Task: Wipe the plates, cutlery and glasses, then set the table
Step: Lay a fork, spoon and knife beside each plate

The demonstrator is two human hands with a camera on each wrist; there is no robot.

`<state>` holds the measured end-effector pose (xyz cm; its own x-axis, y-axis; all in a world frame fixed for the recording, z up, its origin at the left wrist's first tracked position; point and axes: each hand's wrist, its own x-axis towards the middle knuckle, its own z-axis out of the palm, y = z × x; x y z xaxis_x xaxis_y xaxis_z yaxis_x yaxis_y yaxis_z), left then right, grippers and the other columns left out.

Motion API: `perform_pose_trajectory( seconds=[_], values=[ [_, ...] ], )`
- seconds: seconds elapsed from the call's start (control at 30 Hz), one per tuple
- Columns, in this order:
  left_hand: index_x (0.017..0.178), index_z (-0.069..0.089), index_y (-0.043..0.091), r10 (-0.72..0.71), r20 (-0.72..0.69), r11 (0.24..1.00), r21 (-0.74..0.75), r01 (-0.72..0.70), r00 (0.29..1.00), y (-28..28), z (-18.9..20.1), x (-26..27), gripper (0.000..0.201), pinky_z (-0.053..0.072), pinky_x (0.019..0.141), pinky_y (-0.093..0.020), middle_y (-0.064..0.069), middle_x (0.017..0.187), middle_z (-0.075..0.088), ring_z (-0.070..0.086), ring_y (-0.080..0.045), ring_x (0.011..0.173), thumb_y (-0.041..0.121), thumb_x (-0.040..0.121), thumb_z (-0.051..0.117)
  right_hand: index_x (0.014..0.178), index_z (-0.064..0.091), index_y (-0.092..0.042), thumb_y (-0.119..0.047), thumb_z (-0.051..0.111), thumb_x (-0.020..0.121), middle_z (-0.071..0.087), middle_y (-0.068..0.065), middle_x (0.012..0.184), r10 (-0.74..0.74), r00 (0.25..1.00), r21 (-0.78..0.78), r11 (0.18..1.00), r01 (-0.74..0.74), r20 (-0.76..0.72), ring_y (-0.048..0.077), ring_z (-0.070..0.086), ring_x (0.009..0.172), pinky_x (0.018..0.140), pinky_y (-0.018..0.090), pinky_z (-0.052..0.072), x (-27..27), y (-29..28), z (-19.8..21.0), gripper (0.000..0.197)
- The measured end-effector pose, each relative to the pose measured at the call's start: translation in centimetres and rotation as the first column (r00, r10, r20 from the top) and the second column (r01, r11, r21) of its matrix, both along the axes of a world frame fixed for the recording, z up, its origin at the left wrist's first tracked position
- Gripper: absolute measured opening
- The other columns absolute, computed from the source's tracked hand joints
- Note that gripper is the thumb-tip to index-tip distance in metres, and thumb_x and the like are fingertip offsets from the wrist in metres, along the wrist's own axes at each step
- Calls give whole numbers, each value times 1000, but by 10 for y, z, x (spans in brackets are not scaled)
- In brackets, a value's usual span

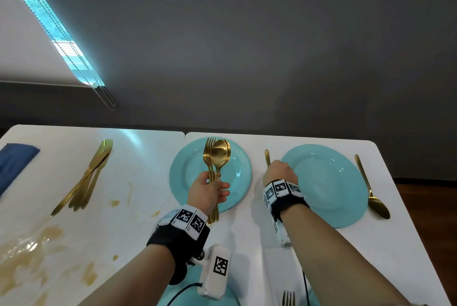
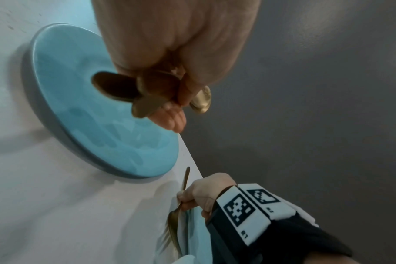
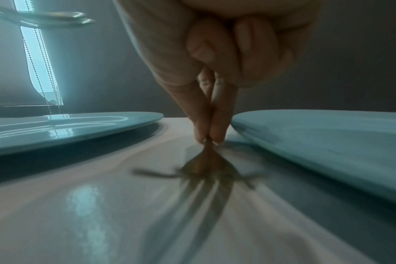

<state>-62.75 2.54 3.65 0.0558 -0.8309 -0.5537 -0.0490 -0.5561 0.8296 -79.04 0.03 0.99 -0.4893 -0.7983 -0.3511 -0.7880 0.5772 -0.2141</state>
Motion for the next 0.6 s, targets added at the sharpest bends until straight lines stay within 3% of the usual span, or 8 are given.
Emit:
perform_pose_trajectory(
  seconds=[0.4, 0.6],
  values=[
    [97, 57, 4, 10, 0, 1000, 30, -10, 1000, 3, -4, -2, 12, 52, 57, -24, -10, 80, 56, 58, -19, 59, -3, 91, 51, 110, 63, -8, -6, 38, 95, 66, 9, 110, 87, 995, 25, 996, -86, -53, 24, 63, 102, 79, 31, 50, -1, -1, 3, 29],
    [93, 55, 11, 15, 20, 999, 29, -16, 1000, 5, -6, -5, 10, 50, 55, -24, -9, 74, 61, 60, -20, 62, 5, 95, 48, 109, 63, -7, -7, 40, 94, 66, 10, 111, 128, 991, -6, 992, -129, -48, 25, 63, 102, 79, 30, 49, 3, 2, 12, 27]
  ],
)
